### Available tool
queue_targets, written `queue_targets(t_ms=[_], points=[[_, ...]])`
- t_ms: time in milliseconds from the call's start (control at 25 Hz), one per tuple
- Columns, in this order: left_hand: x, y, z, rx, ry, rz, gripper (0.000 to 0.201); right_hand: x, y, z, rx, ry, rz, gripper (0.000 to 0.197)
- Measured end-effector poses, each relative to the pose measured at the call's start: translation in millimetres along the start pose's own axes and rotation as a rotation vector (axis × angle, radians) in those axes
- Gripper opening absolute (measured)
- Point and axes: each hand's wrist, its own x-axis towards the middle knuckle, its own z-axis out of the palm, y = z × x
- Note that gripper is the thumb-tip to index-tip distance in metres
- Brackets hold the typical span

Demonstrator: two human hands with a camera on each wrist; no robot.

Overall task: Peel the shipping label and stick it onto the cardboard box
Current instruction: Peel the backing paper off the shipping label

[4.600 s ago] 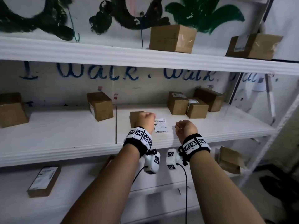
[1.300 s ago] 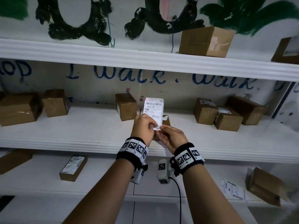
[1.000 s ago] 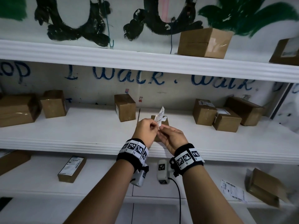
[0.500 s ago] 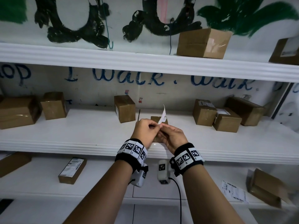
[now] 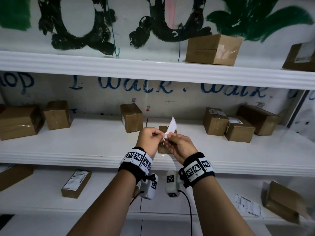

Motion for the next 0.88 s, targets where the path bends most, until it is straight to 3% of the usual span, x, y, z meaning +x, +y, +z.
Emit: queue_targets(t_ms=[160,440,680,880], points=[[-2,0,-5,-0.15,-0.071,-0.106,0.011,-1,-2,-5,-0.041,-0.036,0.032,0.013],[12,-10,-7,-0.112,-0.173,-0.17,0.023,-4,-7,-6,-0.048,-0.066,0.102,0.016],[14,0,-6,-0.233,-0.26,-0.253,0.022,-9,-9,-12,0.095,-0.165,0.15,0.037],[9,7,-1,-0.283,-0.108,-0.229,0.02,-19,-9,-5,0.047,-0.084,0.045,0.015]])
